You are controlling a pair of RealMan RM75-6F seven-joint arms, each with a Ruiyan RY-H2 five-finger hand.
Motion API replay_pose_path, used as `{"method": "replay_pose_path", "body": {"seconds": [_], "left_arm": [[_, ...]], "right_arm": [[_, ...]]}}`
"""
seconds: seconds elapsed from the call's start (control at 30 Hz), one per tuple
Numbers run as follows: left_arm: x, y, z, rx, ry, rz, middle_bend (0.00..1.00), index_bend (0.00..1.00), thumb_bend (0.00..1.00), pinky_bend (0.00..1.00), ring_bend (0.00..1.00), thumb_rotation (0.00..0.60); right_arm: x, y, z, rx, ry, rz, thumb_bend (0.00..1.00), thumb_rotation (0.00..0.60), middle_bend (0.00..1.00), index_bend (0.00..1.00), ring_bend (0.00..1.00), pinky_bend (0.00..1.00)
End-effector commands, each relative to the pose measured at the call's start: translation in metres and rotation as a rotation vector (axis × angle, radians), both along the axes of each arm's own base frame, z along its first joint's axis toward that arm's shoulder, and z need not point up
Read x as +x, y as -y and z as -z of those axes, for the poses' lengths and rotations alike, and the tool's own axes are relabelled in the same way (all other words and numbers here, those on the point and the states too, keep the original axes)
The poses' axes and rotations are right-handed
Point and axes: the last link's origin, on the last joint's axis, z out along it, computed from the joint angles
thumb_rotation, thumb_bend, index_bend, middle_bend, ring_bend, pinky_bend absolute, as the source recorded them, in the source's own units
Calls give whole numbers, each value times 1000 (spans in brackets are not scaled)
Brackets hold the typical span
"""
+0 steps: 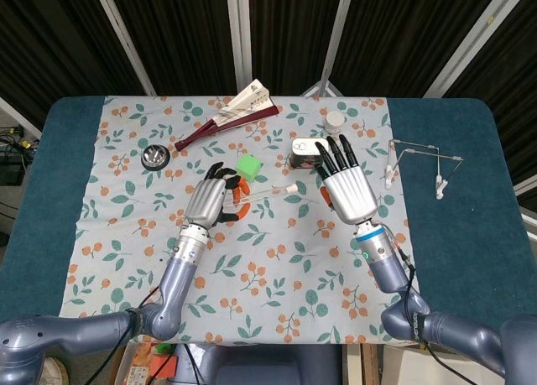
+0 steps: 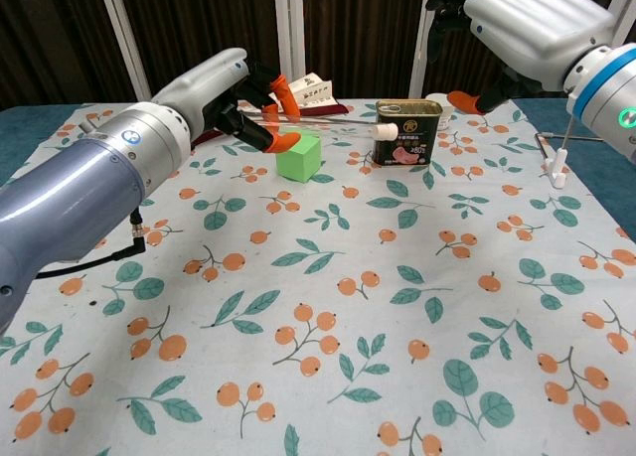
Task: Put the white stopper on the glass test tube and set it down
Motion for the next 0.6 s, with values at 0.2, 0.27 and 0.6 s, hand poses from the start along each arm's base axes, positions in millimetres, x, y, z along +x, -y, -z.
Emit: {"method": "replay_pose_path", "body": {"seconds": [0.2,0.27,0.6], "left_arm": [[-9,2,0,6,-13,3,692,638,558,303,296,600],[-11,2,0,6,-17,5,694,639,559,362,308,600],[-21,7,1,8,-32,11,698,642,559,366,309,600]], "right_arm": [[-4,1,-2,-6,-4,11,381,600,148,406,15,17],[-5,1,-2,-7,-5,13,381,600,148,405,15,17],[-8,1,-6,-14,-7,19,381,600,148,406,15,18]]}}
